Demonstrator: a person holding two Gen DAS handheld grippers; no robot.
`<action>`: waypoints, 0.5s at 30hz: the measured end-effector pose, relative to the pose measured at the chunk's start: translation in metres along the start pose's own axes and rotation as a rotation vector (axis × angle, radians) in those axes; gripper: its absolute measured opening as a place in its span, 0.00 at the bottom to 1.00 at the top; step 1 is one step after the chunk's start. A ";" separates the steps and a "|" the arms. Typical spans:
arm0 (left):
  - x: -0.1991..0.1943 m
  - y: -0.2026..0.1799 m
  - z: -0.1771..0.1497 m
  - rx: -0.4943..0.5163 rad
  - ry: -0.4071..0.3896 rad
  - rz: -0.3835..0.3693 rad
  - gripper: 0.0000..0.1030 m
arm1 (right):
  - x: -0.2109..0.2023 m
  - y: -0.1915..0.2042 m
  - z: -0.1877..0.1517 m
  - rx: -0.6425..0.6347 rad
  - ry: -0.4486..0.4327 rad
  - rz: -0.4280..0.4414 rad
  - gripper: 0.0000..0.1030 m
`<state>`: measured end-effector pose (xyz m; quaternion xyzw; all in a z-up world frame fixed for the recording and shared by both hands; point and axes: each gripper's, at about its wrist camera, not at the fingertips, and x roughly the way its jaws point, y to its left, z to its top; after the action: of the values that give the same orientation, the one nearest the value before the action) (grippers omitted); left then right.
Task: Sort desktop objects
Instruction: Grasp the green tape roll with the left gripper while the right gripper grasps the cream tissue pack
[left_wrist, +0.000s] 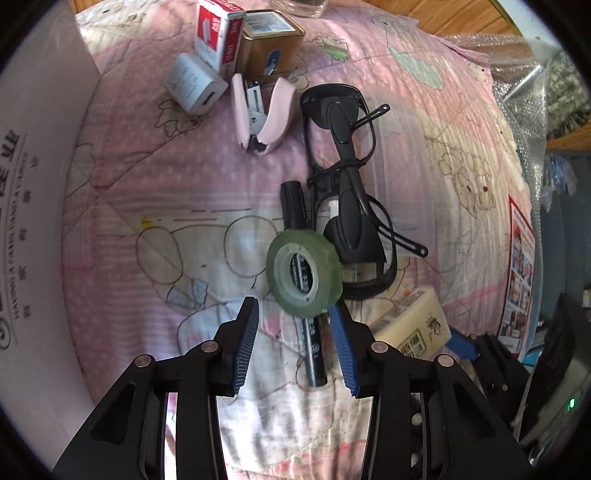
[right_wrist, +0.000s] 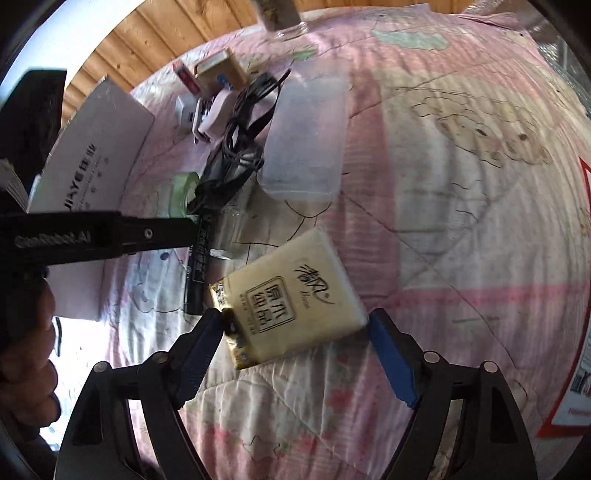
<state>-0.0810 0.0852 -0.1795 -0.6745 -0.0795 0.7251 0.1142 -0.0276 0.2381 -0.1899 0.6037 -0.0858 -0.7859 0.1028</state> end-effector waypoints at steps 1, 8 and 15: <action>0.003 0.000 0.002 0.003 0.005 -0.002 0.41 | 0.001 0.004 0.002 -0.027 -0.014 -0.017 0.84; 0.005 0.002 0.012 -0.006 -0.021 -0.014 0.39 | 0.003 0.014 0.005 -0.100 -0.031 -0.037 0.74; -0.006 0.010 0.010 0.001 -0.089 -0.038 0.12 | -0.002 0.003 0.004 -0.055 -0.028 -0.002 0.68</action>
<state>-0.0915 0.0742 -0.1758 -0.6398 -0.0970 0.7522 0.1246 -0.0311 0.2355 -0.1862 0.5896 -0.0651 -0.7965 0.1174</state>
